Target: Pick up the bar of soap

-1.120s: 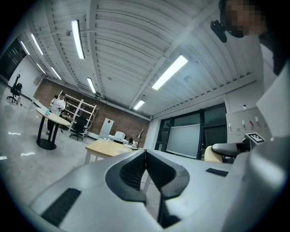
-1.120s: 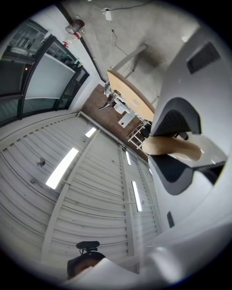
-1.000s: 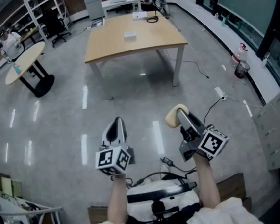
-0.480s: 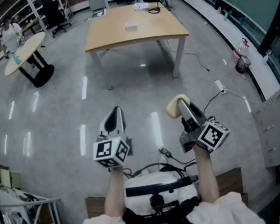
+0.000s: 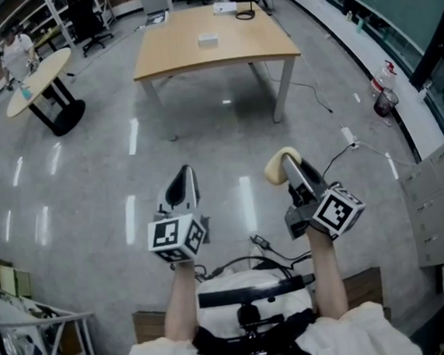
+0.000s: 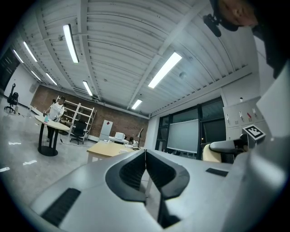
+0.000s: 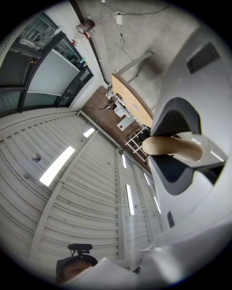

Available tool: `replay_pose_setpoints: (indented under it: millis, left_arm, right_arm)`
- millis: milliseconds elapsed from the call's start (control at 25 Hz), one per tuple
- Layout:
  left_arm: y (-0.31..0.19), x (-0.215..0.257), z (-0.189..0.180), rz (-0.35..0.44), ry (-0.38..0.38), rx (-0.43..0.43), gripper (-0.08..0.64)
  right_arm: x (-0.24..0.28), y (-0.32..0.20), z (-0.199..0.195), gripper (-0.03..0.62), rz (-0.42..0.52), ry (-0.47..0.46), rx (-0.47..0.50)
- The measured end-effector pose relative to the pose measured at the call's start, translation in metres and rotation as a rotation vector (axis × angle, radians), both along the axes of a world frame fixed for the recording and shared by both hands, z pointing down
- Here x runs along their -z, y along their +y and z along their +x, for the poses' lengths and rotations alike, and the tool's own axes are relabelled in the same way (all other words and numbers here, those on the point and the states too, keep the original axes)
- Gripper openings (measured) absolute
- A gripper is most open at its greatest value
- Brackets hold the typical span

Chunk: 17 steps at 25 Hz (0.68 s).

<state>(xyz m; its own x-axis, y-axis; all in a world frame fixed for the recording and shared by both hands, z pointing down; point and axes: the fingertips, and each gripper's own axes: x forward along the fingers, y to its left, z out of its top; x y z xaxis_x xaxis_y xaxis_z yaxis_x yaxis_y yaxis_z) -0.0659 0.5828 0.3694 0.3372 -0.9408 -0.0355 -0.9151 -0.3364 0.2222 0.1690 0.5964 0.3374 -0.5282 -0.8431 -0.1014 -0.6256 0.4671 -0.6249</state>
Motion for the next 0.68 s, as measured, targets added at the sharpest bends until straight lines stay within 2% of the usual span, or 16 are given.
replay_pose_setpoints:
  millis: [680]
  left_arm:
    - [-0.018, -0.001, 0.011, -0.003, -0.005, 0.020, 0.012]
  right_arm:
    - [0.002, -0.022, 0.015, 0.132, 0.008, -0.002, 0.003]
